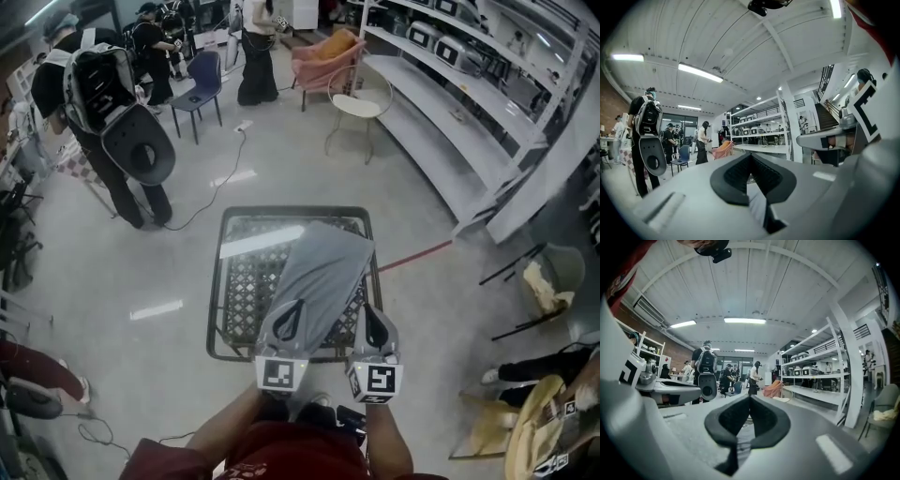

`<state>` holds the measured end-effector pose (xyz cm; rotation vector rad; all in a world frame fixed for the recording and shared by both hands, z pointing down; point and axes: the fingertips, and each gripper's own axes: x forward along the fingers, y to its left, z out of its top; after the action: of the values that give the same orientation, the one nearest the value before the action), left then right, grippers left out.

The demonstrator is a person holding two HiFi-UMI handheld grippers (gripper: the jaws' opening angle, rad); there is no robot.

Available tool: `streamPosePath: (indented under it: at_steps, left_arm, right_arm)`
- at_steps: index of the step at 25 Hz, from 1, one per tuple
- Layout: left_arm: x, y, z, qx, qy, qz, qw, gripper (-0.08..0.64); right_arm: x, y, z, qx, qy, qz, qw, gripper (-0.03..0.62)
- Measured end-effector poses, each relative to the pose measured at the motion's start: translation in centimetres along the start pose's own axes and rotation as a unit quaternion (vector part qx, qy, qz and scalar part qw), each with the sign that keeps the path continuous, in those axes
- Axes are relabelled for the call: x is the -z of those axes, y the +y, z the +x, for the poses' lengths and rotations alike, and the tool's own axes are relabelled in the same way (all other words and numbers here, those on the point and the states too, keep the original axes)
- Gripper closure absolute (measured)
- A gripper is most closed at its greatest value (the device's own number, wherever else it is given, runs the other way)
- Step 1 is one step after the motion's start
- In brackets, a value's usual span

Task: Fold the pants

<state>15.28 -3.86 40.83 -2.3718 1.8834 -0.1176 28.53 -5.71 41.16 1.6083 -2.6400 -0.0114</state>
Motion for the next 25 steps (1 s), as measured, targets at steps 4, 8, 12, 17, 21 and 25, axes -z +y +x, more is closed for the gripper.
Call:
streamPosePath:
  at_steps: [4, 8, 12, 17, 21, 25]
  left_arm:
    - [0.1, 3.1, -1.1, 0.013, 0.005, 0.018, 0.9997, 0.554]
    - [1.4, 4.1, -0.7, 0.032, 0.010, 0.028, 0.9990, 0.554]
    - [3.7, 3.9, -0.5, 0.057, 0.039, 0.034, 0.9971, 0.554]
    - [6.5, 3.5, -1.2, 0.088, 0.081, 0.035, 0.9923, 0.540]
    - [7.9, 3.2, -1.6, 0.110, 0.097, 0.041, 0.9884, 0.523]
    - [10.0, 2.6, -1.2, 0.135, 0.118, 0.053, 0.9823, 0.480]
  right_arm:
    - [-0.3, 2.9, 1.0, 0.007, 0.013, -0.009, 1.000, 0.591]
    - [1.0, 3.7, 2.1, 0.012, 0.028, -0.016, 0.999, 0.591]
    - [2.0, 4.1, 2.5, 0.017, 0.043, -0.027, 0.999, 0.591]
    - [2.9, 5.1, 2.6, 0.019, 0.065, -0.043, 0.997, 0.591]
    - [4.0, 5.9, 2.2, 0.014, 0.087, -0.070, 0.994, 0.591]
    - [6.0, 6.3, 2.5, -0.007, 0.113, -0.093, 0.989, 0.591]
